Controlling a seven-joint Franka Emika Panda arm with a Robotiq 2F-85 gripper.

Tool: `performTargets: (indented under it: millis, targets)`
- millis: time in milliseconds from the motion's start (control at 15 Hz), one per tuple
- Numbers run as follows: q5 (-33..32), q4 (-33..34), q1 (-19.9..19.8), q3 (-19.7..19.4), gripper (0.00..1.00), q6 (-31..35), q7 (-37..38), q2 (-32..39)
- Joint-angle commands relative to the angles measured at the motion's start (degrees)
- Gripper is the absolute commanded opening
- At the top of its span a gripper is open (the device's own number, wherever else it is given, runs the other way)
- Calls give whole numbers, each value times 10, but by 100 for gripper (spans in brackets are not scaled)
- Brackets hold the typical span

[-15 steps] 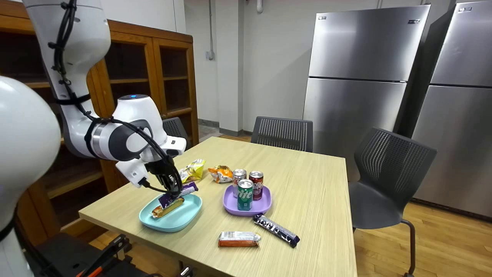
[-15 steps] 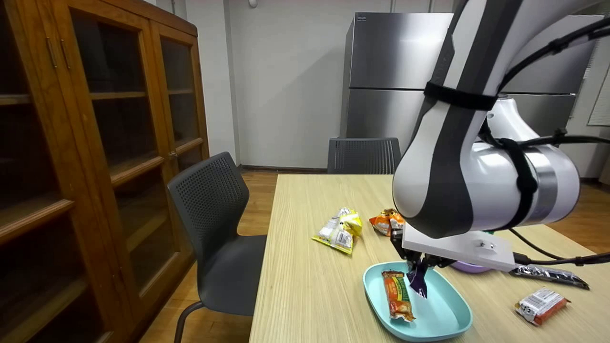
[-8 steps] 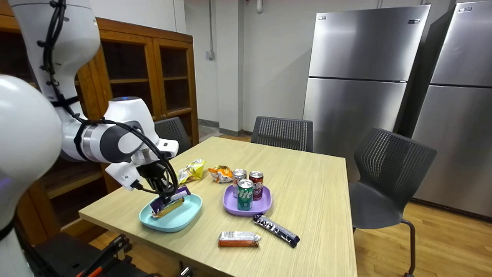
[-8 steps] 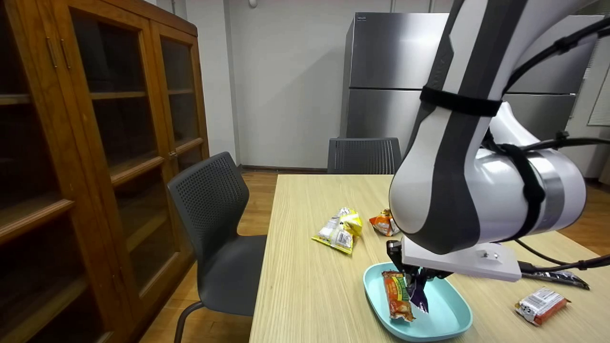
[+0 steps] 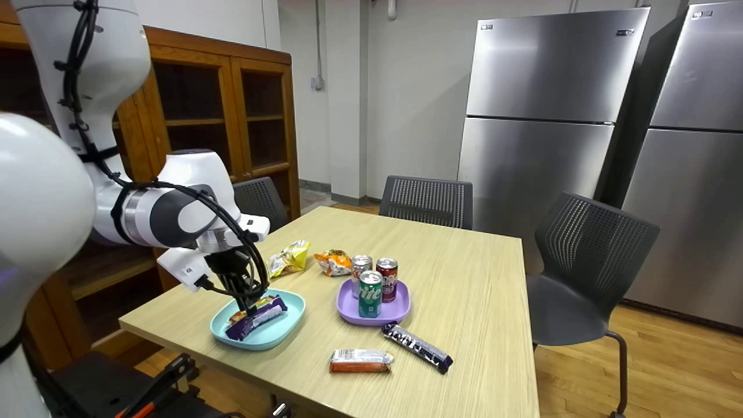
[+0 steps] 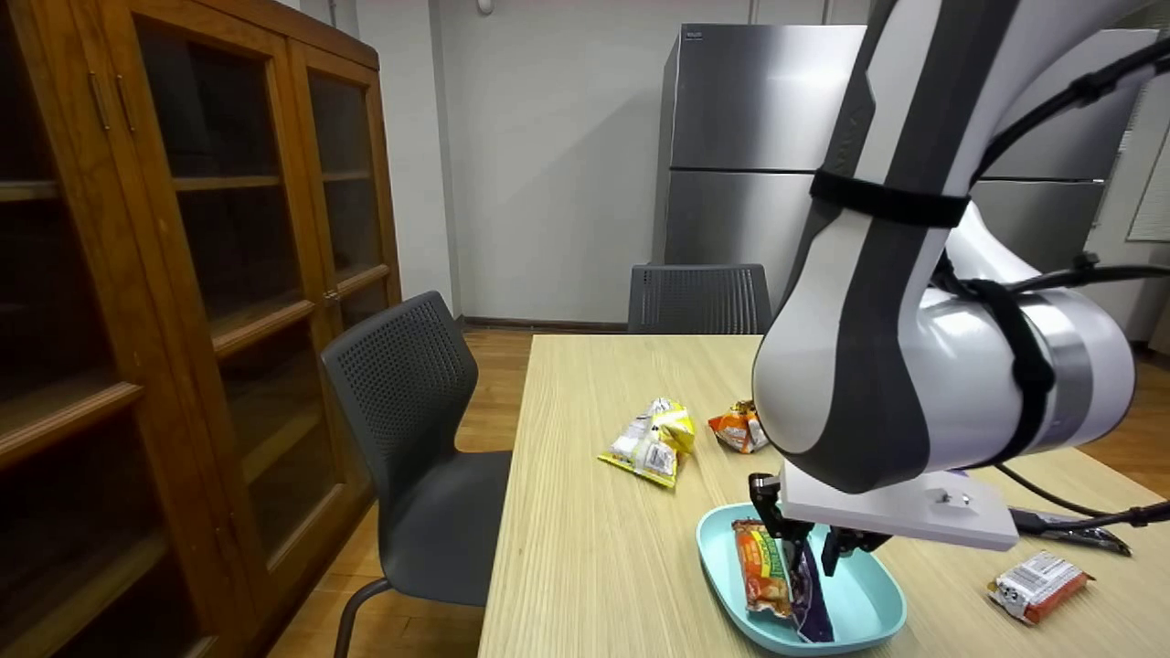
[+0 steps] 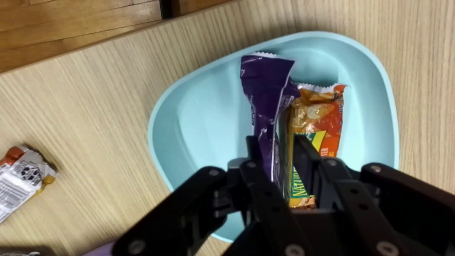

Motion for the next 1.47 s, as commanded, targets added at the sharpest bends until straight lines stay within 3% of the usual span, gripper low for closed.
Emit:
performTargets:
  millis: [0,67,200,333,533,733,1000,1133,1400]
  targets:
    - [-10,-9,15,-23,63,-17,-12,-20]
    - [-13,-11,12,-22,69,-18,-17,-25]
    - [-50,-17,-45,20,84,-14,-39,-54]
    - [-86,-16,-57,21,99,-14,-63,-64]
    - [-151,-14,-126,69,100,-32,-118,-97]
    - [-202,-7,-210,140,100,-69,-168,-120]
    - [-210,8,-331,254,100,-120,-263,-123]
    - [-204,17,-369,284,100,-144,-312,-119]
    - [-220,38,-394,277,100,-183,-356,-118]
